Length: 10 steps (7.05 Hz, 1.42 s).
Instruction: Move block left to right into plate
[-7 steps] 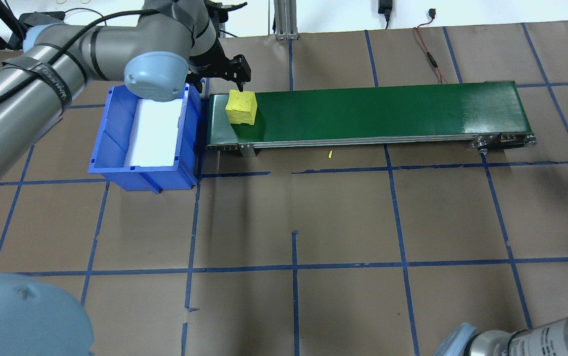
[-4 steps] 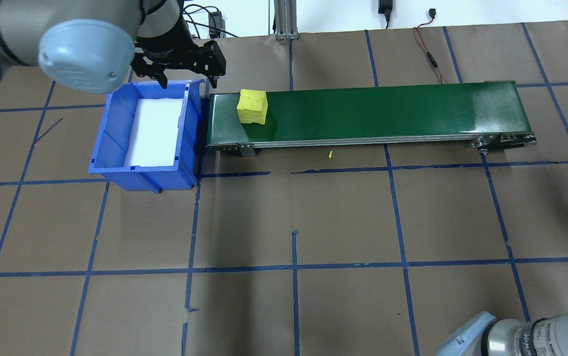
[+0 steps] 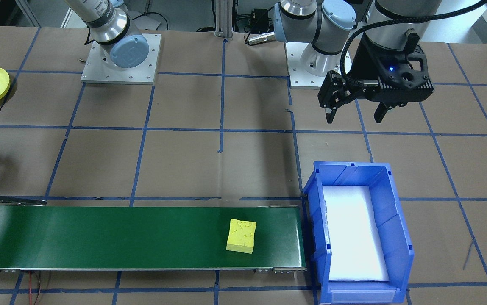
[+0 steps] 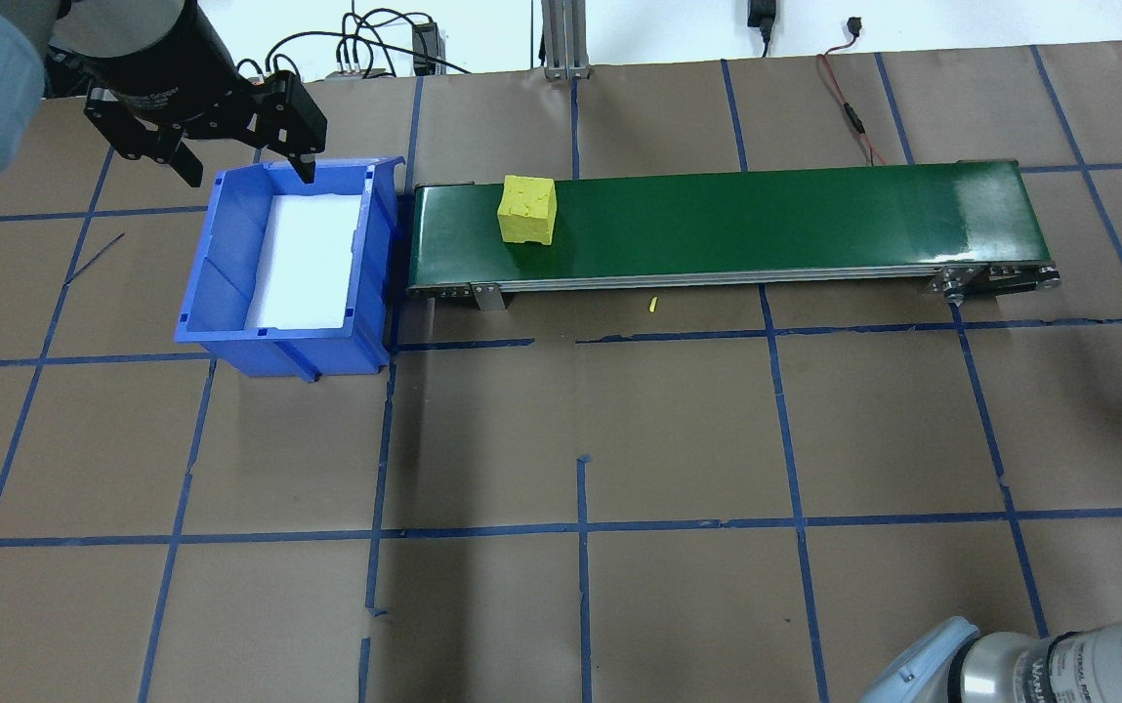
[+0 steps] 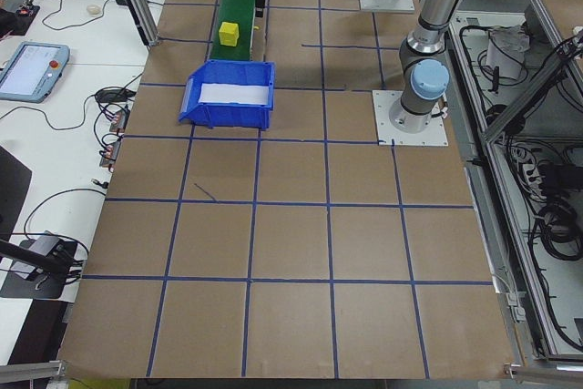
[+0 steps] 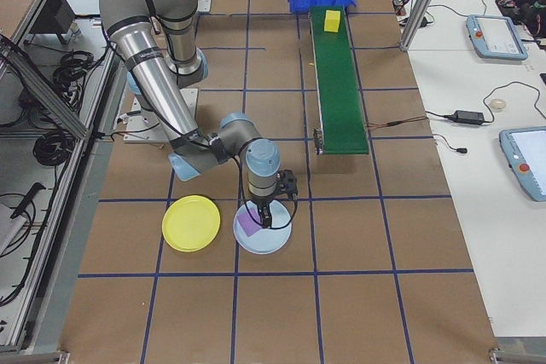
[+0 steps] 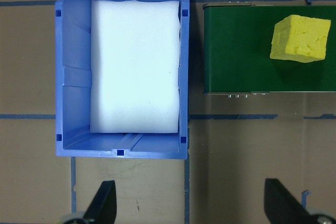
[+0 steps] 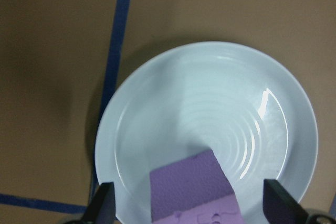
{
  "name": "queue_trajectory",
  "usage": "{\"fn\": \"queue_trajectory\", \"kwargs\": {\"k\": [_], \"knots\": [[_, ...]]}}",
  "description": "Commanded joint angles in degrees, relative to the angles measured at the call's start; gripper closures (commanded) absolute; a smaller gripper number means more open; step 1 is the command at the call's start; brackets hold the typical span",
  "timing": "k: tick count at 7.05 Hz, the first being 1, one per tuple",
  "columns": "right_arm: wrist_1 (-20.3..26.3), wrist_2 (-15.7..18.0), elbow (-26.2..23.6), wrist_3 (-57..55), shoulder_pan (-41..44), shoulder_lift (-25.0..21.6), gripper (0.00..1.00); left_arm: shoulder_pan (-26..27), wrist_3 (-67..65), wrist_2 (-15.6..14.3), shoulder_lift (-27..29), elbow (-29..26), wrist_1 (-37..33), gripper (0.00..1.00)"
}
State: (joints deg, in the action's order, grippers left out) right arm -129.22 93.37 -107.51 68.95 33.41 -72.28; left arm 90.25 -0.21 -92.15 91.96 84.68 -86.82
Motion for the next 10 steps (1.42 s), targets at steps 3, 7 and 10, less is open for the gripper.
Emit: {"fn": "queue_trajectory", "kwargs": {"k": [3, 7, 10], "knots": [[9.42, -1.96, 2.74, -26.94, 23.90, -8.31, 0.00, 0.46, 0.12, -0.05, -0.46, 0.31, -1.42, 0.00], [23.46, -2.83, 10.56, -61.07, 48.89, -14.71, 0.00, 0.19, 0.12, -0.14, -0.47, 0.23, -1.34, 0.00], [23.84, -4.95, 9.78, -64.38, 53.95, -16.06, 0.00, 0.19, 0.12, -0.05, -0.64, 0.14, -1.34, 0.00]]}}
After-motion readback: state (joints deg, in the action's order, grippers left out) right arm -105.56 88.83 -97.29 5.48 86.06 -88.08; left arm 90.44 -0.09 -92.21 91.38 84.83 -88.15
